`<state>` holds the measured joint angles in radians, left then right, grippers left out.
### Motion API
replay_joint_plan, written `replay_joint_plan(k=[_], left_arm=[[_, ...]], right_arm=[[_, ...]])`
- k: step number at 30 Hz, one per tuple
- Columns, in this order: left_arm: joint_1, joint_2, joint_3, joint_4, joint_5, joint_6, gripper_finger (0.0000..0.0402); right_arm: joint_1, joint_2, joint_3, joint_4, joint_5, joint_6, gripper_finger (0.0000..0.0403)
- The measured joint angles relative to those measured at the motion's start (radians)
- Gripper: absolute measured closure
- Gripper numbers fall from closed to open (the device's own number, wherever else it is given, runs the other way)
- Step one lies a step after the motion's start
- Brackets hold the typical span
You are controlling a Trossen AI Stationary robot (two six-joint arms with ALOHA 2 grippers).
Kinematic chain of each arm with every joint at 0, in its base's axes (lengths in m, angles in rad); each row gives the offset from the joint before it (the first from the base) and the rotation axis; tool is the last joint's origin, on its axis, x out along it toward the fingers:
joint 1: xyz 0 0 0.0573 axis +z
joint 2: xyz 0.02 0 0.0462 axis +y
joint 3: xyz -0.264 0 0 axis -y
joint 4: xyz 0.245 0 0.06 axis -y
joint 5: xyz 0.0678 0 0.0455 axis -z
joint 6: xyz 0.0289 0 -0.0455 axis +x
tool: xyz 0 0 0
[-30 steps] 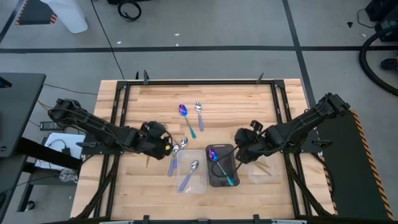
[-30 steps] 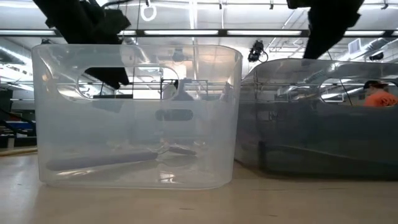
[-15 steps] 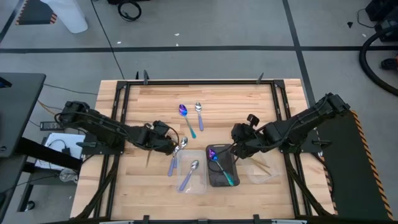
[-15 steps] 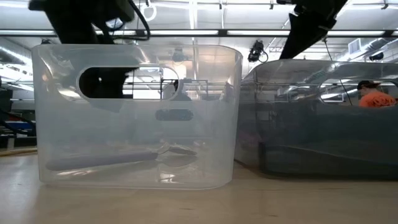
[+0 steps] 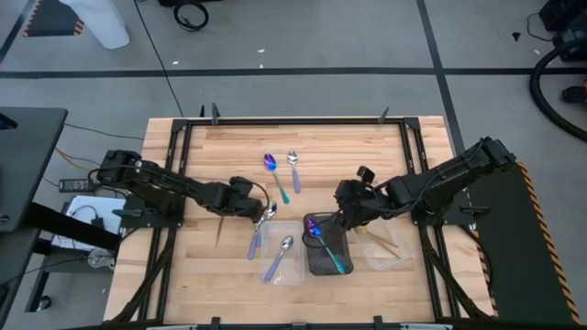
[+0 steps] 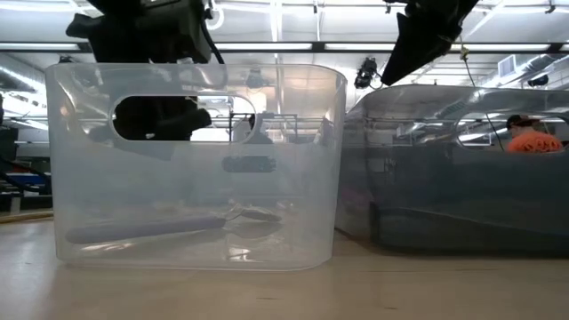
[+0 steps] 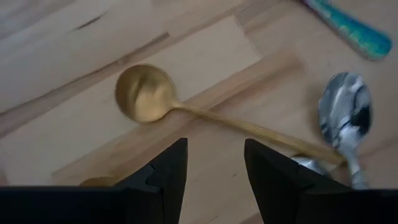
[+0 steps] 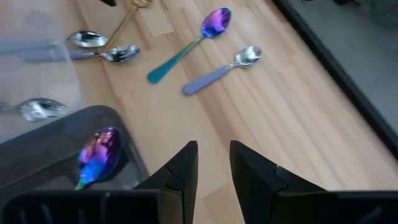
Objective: Sort silverware by color (type)
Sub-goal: Put the gold spoon into the right transparent bin
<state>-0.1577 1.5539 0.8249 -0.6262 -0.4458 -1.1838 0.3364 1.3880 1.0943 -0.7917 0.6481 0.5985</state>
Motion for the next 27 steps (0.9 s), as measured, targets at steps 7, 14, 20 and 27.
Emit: replay_joint_plan(k=[7, 14, 20, 27], left_arm=[[0.000, 0.017, 0.000, 0.017, 0.006, -0.042, 0.0235], [0.024, 0.059, 0.000, 0.039, 0.051, -0.090, 0.0235], [0.063, 0.065, 0.000, 0.049, 0.050, -0.156, 0.0235], [0.114, 0.093, 0.001, 0.056, 0.089, -0.204, 0.0235]], right_arm=[[-0.014, 0.000, 0.000, 0.026, -0.051, -0.032, 0.0300], [-0.091, 0.000, 0.026, 0.034, -0.069, -0.191, 0.0300], [-0.152, 0.000, 0.045, 0.128, -0.087, -0.356, 0.0300], [-0.182, 0.000, 0.045, 0.225, -0.179, -0.489, 0.0300]])
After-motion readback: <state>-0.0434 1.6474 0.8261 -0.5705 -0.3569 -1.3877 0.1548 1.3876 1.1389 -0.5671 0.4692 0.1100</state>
